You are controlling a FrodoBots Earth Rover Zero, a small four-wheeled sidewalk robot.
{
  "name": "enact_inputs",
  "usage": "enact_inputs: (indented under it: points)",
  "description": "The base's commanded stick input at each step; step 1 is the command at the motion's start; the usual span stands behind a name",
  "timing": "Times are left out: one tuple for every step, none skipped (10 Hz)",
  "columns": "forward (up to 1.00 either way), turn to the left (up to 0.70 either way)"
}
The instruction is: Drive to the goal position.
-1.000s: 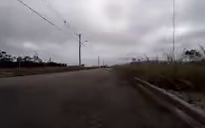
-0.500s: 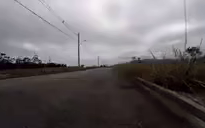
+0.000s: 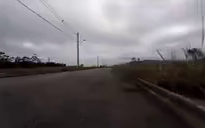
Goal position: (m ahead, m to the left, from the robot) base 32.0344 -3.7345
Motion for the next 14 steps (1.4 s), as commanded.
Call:
enact_inputs:
  points:
    - [0.7,0.0]
    - [0.7,0.0]
    - [0.7,0.0]
    - [0.7,0.0]
    - [0.7,0.0]
    - [0.7,0.0]
    - [0.7,0.0]
    - [0.7,0.0]
    - [0.7,0.0]
    - [0.7,0.0]
    - [0.7,0.0]
    - [0.7,0.0]
    - [0.7,0.0]
    - [0.7,0.0]
